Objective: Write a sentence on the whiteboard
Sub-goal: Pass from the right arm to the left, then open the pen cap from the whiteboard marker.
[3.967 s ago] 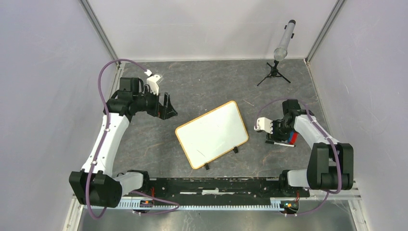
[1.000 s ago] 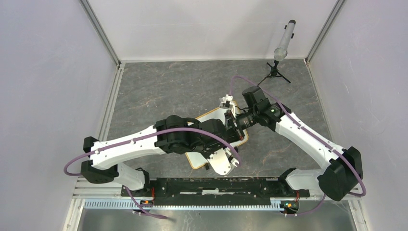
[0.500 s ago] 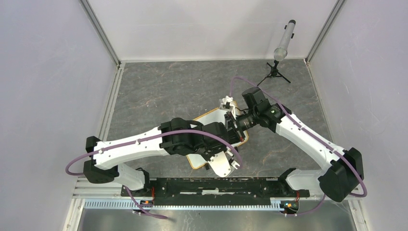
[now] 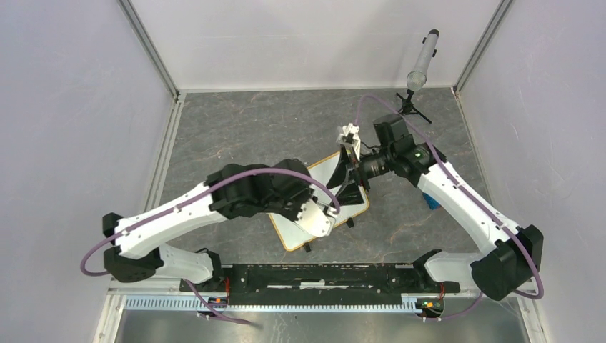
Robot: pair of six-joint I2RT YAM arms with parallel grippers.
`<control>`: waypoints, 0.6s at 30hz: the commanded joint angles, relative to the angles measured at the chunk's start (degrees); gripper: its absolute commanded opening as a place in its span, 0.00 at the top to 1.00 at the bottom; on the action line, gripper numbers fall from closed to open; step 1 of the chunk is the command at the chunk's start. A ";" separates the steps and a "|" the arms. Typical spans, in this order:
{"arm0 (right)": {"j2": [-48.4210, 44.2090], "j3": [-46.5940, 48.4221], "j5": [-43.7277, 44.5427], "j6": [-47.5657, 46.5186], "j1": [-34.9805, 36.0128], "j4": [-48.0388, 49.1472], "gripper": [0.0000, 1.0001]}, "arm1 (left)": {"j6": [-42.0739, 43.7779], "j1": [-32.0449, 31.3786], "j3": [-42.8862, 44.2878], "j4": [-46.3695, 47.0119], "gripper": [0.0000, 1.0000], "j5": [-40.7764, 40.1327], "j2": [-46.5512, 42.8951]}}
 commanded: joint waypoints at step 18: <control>-1.18 2.13 7.31 25.79 -1.78 32.17 0.06 | -33.93 29.22 -5.58 17.89 0.98 34.78 -12.03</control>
